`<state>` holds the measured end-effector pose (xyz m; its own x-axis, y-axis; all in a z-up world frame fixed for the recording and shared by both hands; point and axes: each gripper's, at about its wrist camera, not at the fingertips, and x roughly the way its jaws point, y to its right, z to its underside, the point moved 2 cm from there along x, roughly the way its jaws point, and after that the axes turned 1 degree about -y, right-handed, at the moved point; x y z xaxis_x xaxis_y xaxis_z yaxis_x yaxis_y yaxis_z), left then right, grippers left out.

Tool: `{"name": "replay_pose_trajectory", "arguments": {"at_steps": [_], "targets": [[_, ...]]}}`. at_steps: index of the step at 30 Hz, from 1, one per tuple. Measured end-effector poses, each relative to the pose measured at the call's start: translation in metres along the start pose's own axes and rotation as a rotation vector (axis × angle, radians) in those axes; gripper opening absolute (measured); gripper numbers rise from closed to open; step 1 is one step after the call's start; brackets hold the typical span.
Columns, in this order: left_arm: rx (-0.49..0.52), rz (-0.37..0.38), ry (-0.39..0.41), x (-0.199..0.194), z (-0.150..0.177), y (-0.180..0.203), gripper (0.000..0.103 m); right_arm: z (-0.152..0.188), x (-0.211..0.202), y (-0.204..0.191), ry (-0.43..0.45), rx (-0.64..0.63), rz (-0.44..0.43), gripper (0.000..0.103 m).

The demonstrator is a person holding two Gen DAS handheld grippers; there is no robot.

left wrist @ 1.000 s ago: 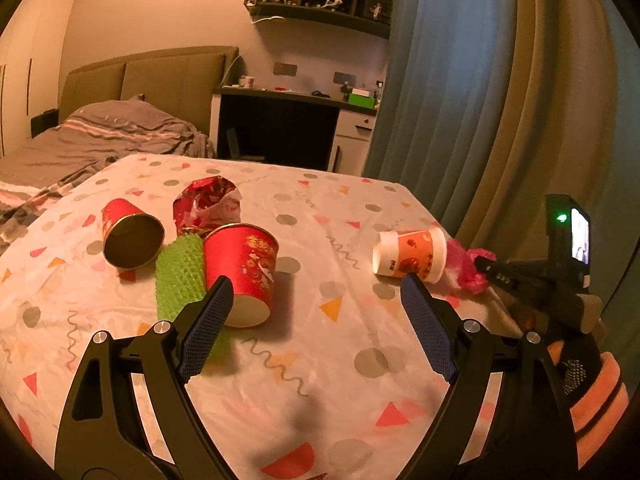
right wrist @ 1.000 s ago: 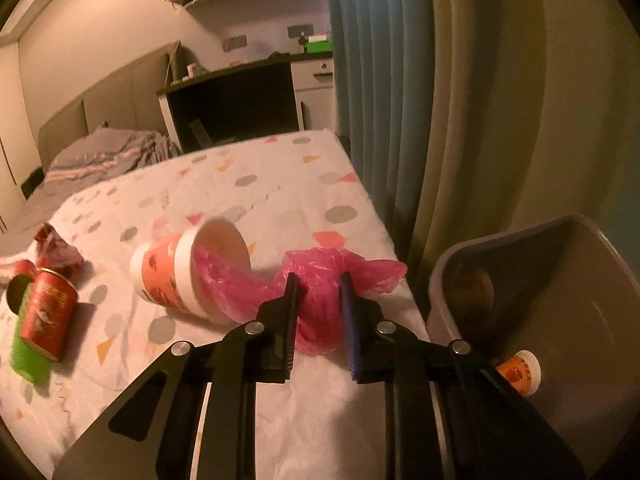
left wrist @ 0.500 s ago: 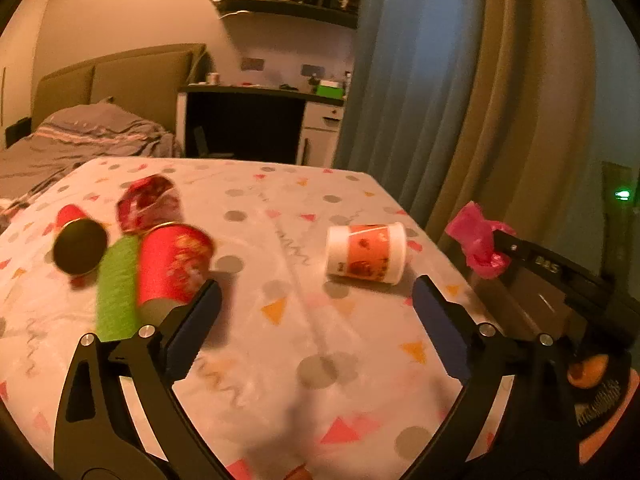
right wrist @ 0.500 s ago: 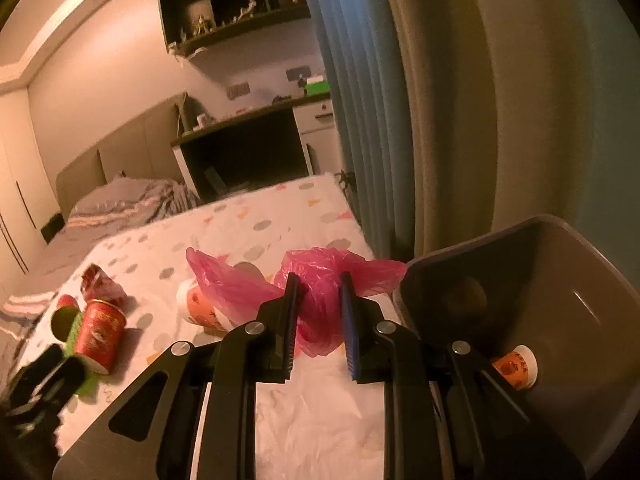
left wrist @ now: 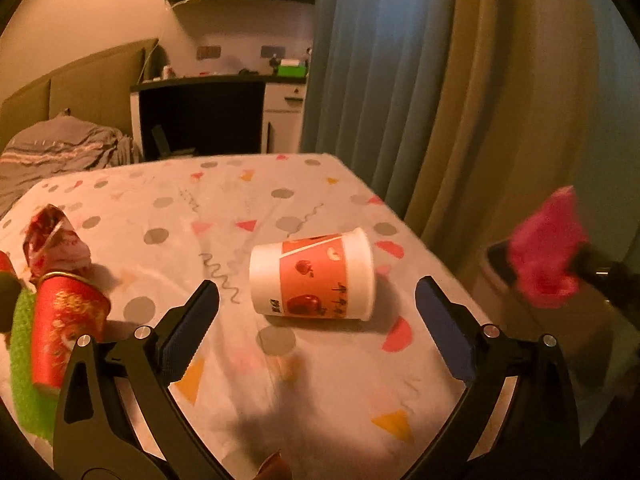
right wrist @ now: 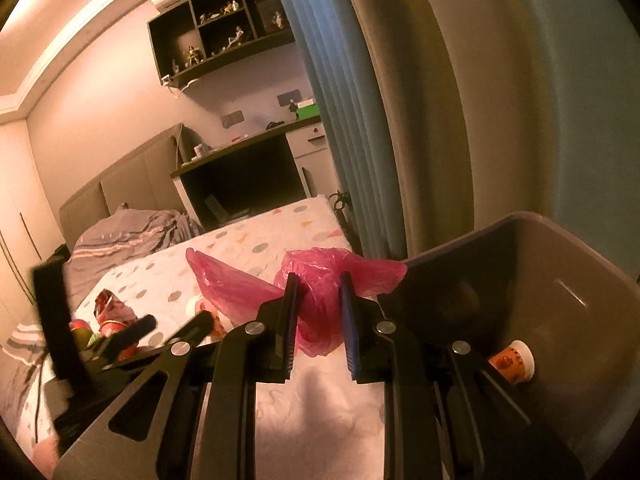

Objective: Collect trash
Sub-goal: 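Grasp the other white-and-orange paper cup with the left gripper while the right holds the tissue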

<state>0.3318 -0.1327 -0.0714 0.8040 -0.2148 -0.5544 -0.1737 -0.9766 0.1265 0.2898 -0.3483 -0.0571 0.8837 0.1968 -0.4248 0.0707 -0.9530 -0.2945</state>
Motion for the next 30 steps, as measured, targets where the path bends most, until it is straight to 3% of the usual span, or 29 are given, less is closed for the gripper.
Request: {"name": "replay_pose_trajectory", "arguments": {"at_steps": [14, 19, 25, 30], "targets": [[-0.071, 0.046, -0.151, 0.049, -0.009, -0.012, 0.097, 0.0, -0.009, 0.014, 0.056, 0.049, 0.048, 0.021], [-0.105, 0.073, -0.158, 0.053, -0.009, -0.019, 0.081, 0.0, -0.007, 0.011, 0.045, 0.032, 0.043, 0.021], [-0.092, 0.091, -0.129, 0.047, -0.009, -0.014, 0.081, -0.003, -0.005, 0.013, 0.04, 0.027, 0.048, 0.021], [-0.024, 0.061, -0.072, 0.033, -0.01, -0.001, 0.08, -0.004, -0.005, 0.011, 0.04, 0.026, 0.057, 0.021]]}}
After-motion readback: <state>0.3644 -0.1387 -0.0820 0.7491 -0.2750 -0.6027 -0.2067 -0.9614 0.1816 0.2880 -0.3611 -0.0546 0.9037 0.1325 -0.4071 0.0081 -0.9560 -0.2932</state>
